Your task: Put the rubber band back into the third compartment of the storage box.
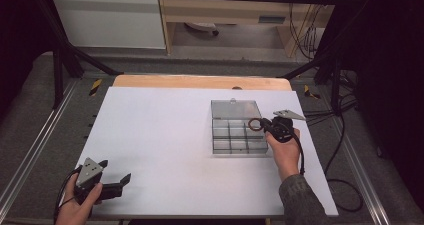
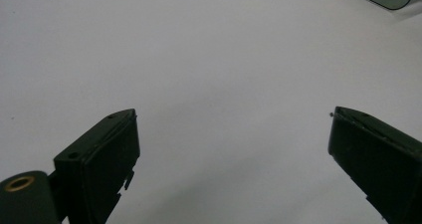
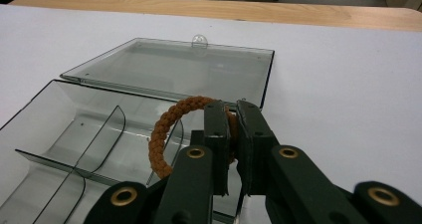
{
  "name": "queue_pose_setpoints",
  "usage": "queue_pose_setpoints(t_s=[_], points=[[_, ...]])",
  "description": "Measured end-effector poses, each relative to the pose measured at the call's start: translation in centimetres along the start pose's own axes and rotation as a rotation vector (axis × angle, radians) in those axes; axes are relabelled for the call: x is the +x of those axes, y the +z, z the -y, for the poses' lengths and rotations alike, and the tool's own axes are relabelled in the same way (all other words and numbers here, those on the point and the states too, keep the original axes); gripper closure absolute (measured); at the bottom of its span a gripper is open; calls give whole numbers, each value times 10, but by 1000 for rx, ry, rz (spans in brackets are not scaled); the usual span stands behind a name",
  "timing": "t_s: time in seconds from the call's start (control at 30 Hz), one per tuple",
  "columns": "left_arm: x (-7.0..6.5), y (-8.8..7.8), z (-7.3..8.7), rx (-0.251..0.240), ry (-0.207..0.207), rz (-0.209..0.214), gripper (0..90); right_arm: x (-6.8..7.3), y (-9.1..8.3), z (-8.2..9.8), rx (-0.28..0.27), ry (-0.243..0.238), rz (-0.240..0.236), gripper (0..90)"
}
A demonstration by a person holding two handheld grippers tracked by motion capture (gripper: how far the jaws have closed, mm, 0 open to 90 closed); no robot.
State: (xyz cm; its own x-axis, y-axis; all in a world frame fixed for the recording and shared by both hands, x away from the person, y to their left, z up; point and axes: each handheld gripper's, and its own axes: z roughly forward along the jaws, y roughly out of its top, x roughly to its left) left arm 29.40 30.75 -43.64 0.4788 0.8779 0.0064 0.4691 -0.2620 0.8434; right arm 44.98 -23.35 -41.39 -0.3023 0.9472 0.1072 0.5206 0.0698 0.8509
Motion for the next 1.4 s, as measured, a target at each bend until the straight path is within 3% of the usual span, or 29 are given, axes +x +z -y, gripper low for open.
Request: queue_pose_setpoints(t_s=[1.23, 1.4], points=[[-1, 0, 0, 5, 12, 9, 60, 6, 9, 3, 52, -39, 15, 840], [0, 0, 0, 8, 7, 5, 60, 5, 11, 4, 61, -27, 19, 780]])
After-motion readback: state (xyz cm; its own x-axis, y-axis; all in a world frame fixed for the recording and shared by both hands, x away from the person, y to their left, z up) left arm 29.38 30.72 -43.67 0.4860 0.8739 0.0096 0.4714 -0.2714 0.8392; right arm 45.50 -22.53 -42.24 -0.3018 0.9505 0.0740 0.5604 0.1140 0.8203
